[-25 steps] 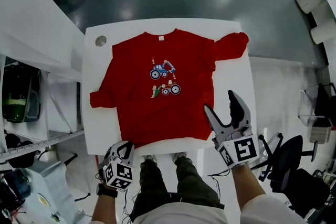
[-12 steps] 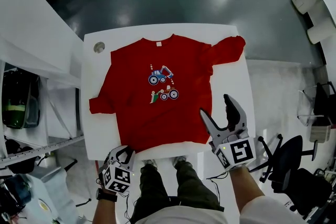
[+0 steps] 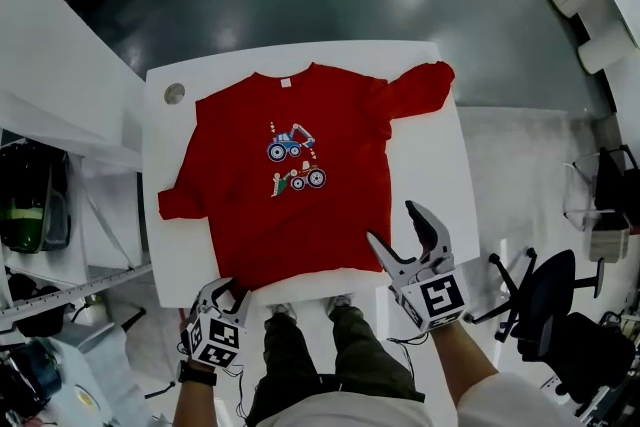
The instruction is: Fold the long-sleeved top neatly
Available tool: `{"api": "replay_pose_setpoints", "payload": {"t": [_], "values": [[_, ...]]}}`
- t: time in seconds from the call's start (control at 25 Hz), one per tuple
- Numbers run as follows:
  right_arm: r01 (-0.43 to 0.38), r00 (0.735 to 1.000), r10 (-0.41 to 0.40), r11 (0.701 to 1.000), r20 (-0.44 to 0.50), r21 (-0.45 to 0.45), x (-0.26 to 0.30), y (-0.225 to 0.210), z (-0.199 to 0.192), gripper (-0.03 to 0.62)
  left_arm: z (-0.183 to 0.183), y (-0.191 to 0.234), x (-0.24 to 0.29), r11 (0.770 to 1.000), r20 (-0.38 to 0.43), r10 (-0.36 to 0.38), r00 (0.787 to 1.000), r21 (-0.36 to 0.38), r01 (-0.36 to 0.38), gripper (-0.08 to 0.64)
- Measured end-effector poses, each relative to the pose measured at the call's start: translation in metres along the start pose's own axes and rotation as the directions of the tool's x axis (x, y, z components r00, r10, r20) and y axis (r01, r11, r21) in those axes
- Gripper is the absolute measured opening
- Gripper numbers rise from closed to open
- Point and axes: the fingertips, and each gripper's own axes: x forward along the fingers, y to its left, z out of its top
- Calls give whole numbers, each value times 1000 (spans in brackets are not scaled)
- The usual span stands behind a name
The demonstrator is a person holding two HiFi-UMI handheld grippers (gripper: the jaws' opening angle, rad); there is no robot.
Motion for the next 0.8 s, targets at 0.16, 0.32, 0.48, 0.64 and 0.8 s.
{"api": "replay_pose_setpoints", "payload": {"t": [0.16,0.32,0.48,0.64,0.8], "values": [[-30,998,30,1000,-63,-1,-4,7,-32,327,-1,0,2,1000,-8,4,1000,-2,-4,130],[-64,991,64,998,-120,5,-6,16,-59,321,-1,0,2,1000,-15,7,1000,-3,-7,130],[-101,981,99,995,-165,-1,-8,27,-79,307,-1,1,3,1000,-23,11,1000,-5,-11,130],[-151,965,143,988,-220,-17,-12,39,-101,289,-1,1,4,1000,-28,10,1000,-8,-10,130],[-204,936,178,977,-303,-56,-18,50,-129,268,-1,1,5,1000,-30,11,999,-8,-11,131]]}}
